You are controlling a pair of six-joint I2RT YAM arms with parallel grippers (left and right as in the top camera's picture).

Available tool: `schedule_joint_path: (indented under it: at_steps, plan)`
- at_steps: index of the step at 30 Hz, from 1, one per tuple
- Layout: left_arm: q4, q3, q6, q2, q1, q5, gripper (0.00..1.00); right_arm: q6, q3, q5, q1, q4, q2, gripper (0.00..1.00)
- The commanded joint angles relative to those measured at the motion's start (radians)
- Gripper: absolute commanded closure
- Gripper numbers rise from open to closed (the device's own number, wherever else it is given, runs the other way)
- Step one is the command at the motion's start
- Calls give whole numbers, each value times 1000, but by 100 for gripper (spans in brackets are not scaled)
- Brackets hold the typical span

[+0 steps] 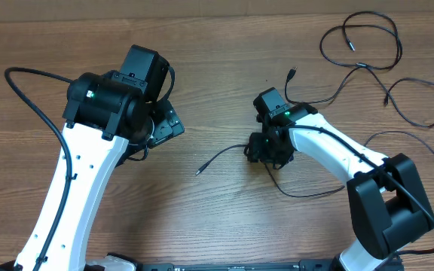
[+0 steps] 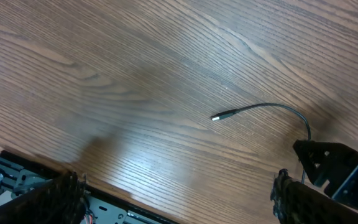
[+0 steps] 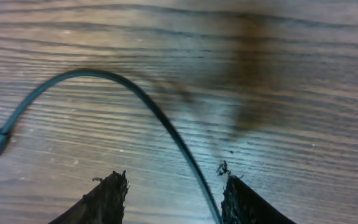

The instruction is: Untangle cables

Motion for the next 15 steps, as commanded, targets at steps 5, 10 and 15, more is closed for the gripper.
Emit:
schedule_joint_path:
  at_steps: [5,10,15]
  plan:
    - [-2,23,4,-18,4,2,0,9,-81,17,2,51,-1,53]
    - [-2,23,4,-18,3,2,0,8,-98,17,2,72,-1,69]
    - [1,23,4,-18,3,2,0,48,-98,14,2,76,-1,82]
